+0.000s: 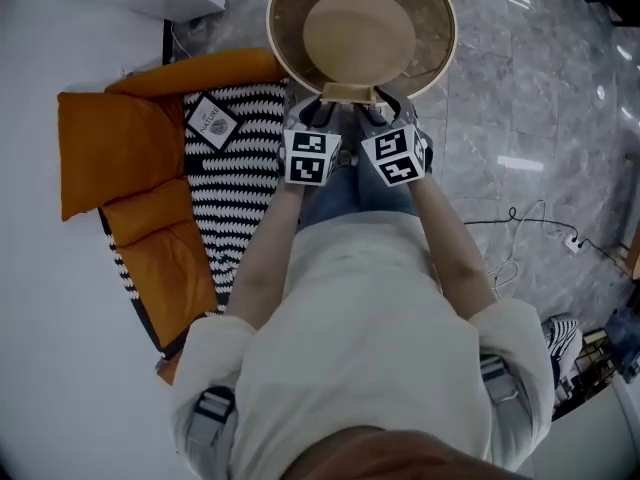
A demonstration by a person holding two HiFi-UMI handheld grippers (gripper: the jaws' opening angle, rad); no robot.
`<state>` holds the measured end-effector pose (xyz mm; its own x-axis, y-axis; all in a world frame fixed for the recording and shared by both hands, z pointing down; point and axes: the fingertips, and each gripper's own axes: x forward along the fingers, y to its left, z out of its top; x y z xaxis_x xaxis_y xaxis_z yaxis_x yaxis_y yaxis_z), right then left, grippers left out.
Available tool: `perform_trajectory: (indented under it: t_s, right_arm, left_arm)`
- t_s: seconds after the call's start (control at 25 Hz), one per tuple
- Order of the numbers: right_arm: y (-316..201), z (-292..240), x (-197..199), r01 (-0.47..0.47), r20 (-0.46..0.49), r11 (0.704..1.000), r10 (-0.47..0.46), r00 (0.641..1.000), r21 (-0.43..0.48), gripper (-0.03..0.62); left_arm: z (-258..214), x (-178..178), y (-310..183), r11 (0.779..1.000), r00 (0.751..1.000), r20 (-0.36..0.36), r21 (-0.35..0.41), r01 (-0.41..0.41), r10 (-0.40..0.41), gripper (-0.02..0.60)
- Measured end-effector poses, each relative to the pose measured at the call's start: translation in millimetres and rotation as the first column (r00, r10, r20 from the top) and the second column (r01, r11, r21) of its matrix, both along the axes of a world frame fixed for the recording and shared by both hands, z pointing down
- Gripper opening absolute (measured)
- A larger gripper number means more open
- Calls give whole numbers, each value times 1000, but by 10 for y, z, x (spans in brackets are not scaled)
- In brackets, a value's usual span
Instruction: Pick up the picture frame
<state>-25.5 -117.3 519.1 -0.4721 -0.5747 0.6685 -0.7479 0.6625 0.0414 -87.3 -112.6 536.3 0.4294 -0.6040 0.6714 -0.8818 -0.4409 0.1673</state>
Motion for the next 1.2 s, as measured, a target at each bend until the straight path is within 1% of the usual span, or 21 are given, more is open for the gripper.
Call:
perform_trajectory:
  t_s: [0.32, 0.48, 0.68, 0.92, 1.2]
  right_arm:
    - [304, -447, -72, 14, -2, 999, -14, 1000, 49, 187]
    - [380, -670, -96, 24, 0, 996, -24, 1000, 82, 187]
    - [458, -888, -101, 27, 8, 992, -28, 1000, 121, 186]
    - [521, -1028, -104, 43, 5, 989, -44, 999, 142, 186]
    - [528, -1076, -98, 34, 11, 988, -36, 999, 153, 184]
  left_arm:
    - [-455, -62, 318, 1000, 1000, -11, 20, 15, -15, 109]
    - [-679, -92, 386, 999, 1000, -20, 47, 15, -14, 110]
    - [-902, -93, 456, 997, 1000, -6, 79, 3, -2, 110]
    - [-1050, -105, 523, 995, 1000, -10, 102, -4, 5, 110]
    - [-1111, -102, 516, 993, 1000, 0, 121, -12, 12, 110]
